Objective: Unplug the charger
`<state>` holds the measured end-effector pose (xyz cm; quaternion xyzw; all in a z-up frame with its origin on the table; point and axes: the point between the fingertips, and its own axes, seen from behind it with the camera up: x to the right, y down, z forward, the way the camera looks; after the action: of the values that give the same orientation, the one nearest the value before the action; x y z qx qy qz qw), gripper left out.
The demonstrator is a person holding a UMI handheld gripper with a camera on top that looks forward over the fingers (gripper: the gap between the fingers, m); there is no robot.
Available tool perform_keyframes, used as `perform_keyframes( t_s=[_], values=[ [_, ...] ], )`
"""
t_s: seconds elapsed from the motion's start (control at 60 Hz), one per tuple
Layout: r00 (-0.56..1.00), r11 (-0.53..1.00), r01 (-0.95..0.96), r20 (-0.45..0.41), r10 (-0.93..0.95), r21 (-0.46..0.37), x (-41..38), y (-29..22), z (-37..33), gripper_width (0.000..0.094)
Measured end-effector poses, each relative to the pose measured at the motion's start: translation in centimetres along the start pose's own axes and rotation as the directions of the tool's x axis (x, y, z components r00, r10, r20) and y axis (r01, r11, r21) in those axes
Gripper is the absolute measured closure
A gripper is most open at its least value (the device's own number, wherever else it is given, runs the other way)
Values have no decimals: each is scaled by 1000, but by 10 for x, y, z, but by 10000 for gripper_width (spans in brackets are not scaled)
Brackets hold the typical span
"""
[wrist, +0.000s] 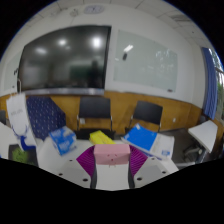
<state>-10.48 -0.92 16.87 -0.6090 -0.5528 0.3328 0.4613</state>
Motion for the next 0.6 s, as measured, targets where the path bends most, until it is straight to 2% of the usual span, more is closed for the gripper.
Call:
perform_keyframes(
  t_s=[0.1, 0.183, 0.317, 0.433, 0.483, 0.517, 0.6],
  values=[
    [999, 990, 26, -21, -29, -136, 25, 65, 12, 495],
    [999, 978, 21, -25, -27, -208, 33, 109, 30, 481],
    [998, 952, 38, -31, -50, -303, 48, 149, 49, 439],
    [1000, 908, 3, 20, 6, -418, 42, 181, 53, 382],
    [1000, 906, 9, 26, 2, -423, 44, 181, 55, 363],
    [1000, 902, 12, 23, -2, -432, 47, 181, 54, 323],
    [1000, 908, 6, 12, -1, -418, 55, 169, 44, 56]
  ],
)
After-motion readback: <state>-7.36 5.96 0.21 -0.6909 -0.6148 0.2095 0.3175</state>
